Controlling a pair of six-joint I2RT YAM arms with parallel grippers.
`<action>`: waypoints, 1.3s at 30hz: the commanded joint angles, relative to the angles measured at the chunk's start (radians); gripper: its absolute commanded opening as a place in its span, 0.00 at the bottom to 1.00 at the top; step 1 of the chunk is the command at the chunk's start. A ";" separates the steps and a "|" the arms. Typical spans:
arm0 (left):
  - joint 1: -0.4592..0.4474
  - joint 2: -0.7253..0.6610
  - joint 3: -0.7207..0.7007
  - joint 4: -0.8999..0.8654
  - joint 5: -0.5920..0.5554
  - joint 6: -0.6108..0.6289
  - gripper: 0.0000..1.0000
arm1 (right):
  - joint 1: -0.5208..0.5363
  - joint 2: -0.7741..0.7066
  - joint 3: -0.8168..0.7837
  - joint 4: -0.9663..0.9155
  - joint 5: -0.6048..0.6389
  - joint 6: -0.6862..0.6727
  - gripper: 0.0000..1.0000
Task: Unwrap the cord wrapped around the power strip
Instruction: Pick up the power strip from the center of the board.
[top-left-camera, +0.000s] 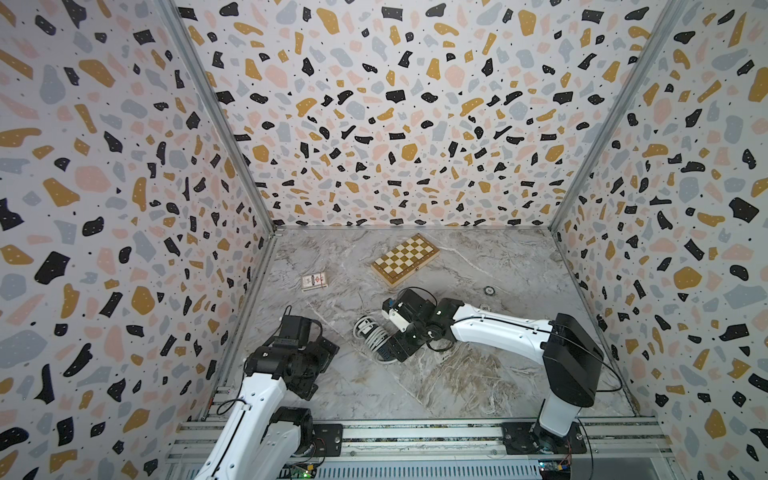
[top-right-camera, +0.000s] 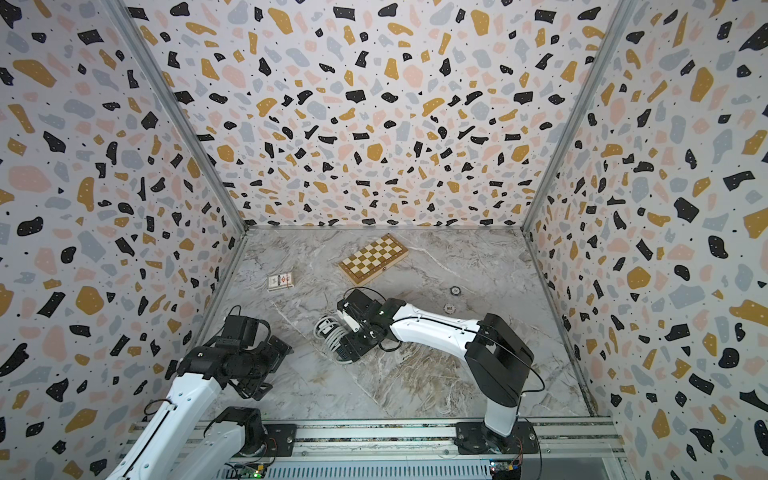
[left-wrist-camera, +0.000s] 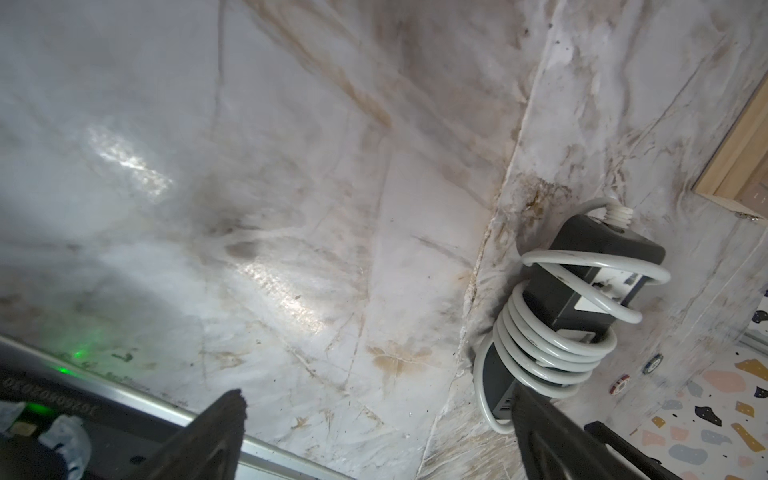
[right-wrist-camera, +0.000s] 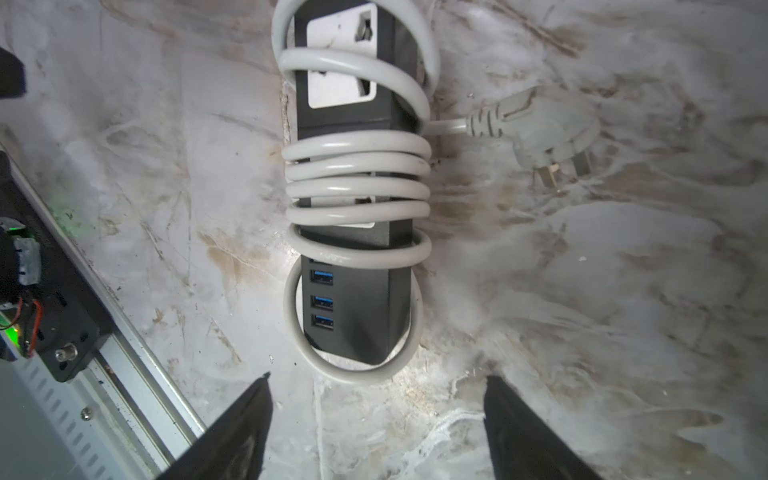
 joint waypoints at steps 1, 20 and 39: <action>-0.003 -0.012 -0.007 0.008 -0.020 -0.054 0.99 | 0.005 0.033 0.059 -0.029 0.032 -0.054 0.82; -0.003 -0.032 0.040 -0.055 -0.051 -0.058 0.94 | 0.070 0.171 0.093 -0.009 0.102 -0.075 0.78; -0.002 -0.024 0.086 -0.077 -0.064 -0.033 0.93 | 0.070 0.205 0.139 -0.021 0.144 -0.061 0.84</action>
